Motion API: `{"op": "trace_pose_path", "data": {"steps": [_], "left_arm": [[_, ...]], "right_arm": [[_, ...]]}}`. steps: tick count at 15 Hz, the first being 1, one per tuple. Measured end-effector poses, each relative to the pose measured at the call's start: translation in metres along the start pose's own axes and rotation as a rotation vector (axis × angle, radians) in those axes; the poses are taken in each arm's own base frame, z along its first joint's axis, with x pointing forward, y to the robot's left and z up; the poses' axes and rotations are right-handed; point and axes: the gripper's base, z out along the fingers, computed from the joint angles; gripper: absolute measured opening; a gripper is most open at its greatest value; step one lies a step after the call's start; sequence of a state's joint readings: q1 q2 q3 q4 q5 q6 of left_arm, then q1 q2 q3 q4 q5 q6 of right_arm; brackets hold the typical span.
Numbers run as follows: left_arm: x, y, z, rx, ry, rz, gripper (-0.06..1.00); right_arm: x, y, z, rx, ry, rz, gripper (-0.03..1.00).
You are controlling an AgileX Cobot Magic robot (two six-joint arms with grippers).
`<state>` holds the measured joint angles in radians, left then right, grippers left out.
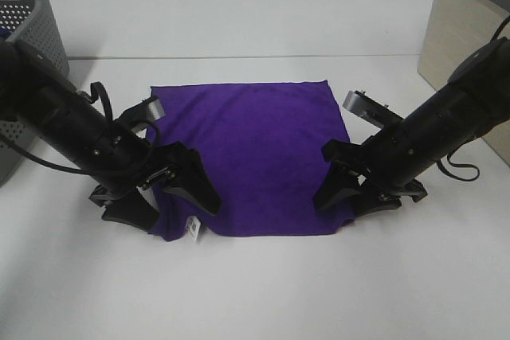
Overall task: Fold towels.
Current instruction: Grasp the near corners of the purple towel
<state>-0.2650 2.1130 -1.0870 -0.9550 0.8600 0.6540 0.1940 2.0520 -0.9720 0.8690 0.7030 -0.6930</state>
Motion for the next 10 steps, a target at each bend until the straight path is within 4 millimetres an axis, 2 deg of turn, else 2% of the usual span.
{"op": "trace_pose_path", "data": {"steps": [5,10], "left_arm": [[0.0003,-0.0028,0.0024,0.007,0.013,0.007,0.98],[0.0007,-0.0035,0.0028,0.008,0.016,0.012,0.98]], "right_arm": [[-0.0004,-0.0016,0.0027,0.020,-0.004,0.011,0.34],[-0.0005,-0.0018,0.0027,0.023,-0.005,0.011,0.31]]}}
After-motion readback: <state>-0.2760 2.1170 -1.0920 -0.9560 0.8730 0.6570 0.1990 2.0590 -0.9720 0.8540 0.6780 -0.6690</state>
